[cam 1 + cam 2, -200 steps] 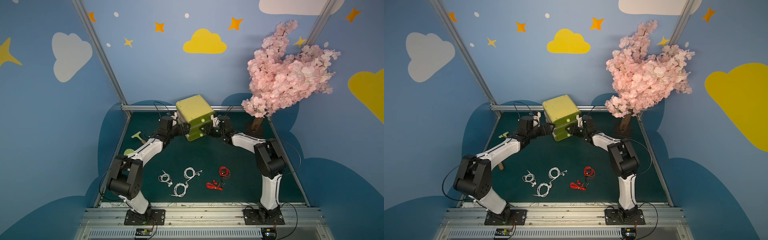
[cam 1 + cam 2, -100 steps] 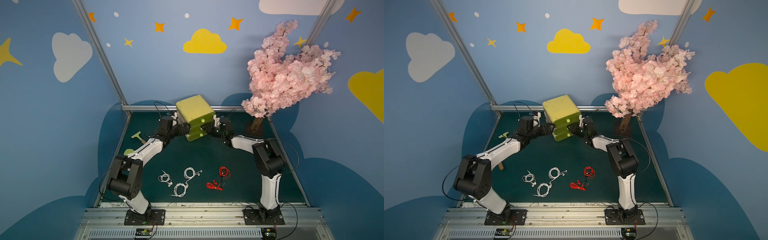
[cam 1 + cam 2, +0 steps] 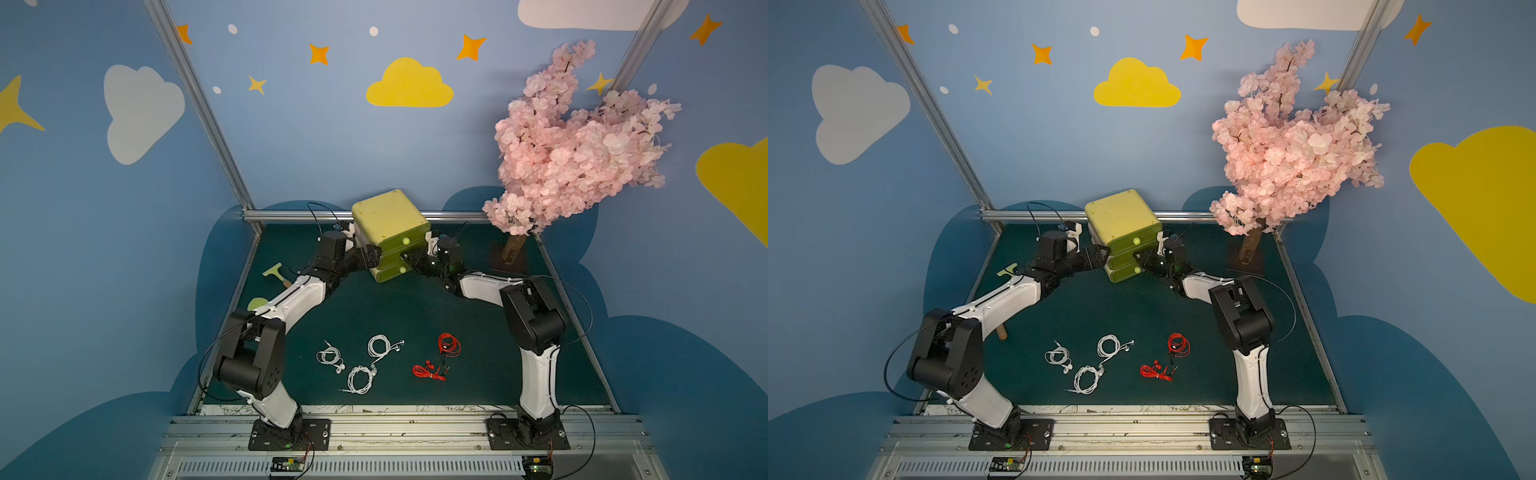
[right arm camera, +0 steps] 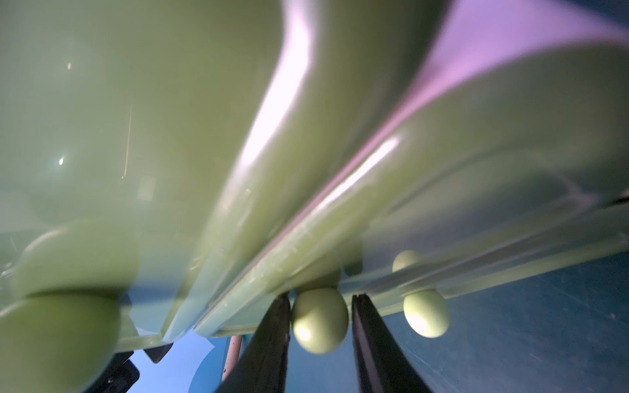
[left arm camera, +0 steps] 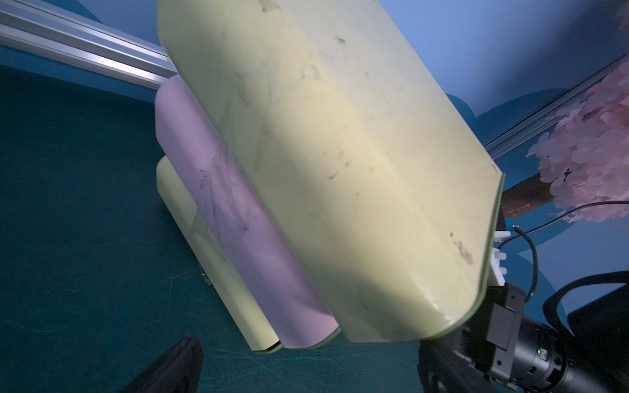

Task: Place the wired earphones into the drawer by color
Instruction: Open the drawer in the storage box.

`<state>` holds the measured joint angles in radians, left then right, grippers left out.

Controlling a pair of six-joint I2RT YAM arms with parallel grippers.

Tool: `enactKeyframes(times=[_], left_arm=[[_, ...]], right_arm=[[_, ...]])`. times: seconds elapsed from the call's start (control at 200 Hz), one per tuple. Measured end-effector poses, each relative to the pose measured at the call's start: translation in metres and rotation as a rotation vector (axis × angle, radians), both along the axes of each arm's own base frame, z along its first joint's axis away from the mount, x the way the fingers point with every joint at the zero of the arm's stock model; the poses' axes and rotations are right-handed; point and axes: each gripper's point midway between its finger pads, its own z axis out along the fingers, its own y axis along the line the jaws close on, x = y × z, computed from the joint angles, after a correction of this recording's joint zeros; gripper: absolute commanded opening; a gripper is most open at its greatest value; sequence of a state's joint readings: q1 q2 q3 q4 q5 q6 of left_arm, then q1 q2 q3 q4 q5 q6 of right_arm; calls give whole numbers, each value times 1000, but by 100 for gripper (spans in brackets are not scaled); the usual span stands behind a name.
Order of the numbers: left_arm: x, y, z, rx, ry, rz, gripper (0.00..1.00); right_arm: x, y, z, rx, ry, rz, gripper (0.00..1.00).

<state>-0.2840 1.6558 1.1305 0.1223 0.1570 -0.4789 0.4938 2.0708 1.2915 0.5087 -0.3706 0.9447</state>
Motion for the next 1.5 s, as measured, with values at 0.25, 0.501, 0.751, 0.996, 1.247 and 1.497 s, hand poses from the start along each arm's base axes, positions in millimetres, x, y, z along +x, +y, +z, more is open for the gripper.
enactKeyframes(times=[0.25,0.501,0.751,0.996,1.247,1.497], left_arm=[[0,0,0,0,2,0,100],[-1,-1,-2,2,8,-2,100],[1,-3,0,1,8,-4,100],[2,-4,-1,0,11,-3,100],[2,-4,-2,1,13,1,100],[2,-4,-2,1,13,1,100]], right_arm=[[-2,-1,-1,23,-5,-3,26],[-7,-4,-4,31,-19,-1,25],[-19,-13,-2,30,-12,4,25],[-19,-14,-1,34,-10,14,25],[-20,-14,0,37,-6,23,25],[-22,-14,8,43,-12,29,24]])
